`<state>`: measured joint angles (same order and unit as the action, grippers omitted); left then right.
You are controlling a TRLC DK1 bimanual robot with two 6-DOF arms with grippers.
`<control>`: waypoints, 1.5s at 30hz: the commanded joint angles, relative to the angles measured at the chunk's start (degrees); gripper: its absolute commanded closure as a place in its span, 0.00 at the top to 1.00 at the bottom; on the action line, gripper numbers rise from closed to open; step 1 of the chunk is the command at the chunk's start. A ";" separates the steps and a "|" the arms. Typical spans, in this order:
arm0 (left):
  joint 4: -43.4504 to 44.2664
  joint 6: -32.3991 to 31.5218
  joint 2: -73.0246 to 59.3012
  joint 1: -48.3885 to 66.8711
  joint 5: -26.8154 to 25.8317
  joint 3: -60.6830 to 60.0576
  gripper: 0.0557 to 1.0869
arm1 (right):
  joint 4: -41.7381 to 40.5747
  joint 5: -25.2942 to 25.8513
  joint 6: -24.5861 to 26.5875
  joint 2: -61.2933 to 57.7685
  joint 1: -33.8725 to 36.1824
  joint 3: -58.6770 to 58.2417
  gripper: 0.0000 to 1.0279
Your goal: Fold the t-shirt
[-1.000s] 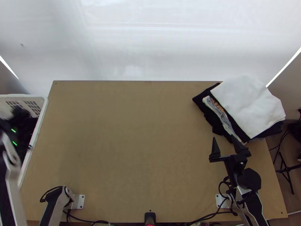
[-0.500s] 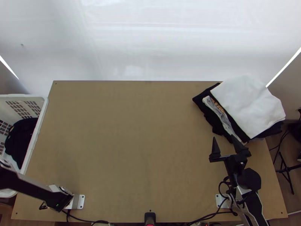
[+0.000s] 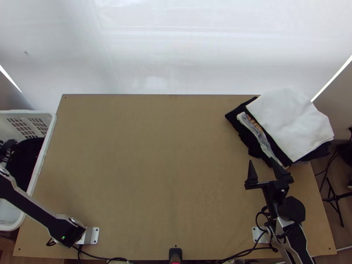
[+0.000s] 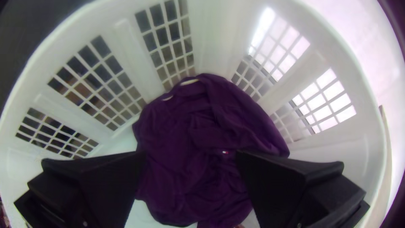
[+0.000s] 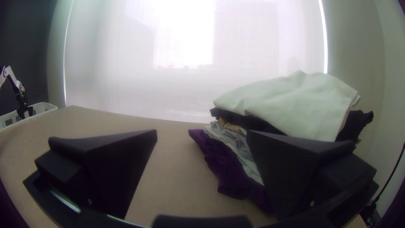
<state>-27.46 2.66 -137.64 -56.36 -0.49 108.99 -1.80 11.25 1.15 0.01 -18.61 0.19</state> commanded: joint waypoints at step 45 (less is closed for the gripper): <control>-5.06 -11.80 25.14 -2.44 -11.55 16.25 0.03 | -0.04 0.00 -0.36 -0.01 0.24 -0.01 0.96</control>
<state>-26.37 -6.90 -135.81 -57.23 -7.20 125.43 -1.76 11.25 0.71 0.01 -18.74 0.16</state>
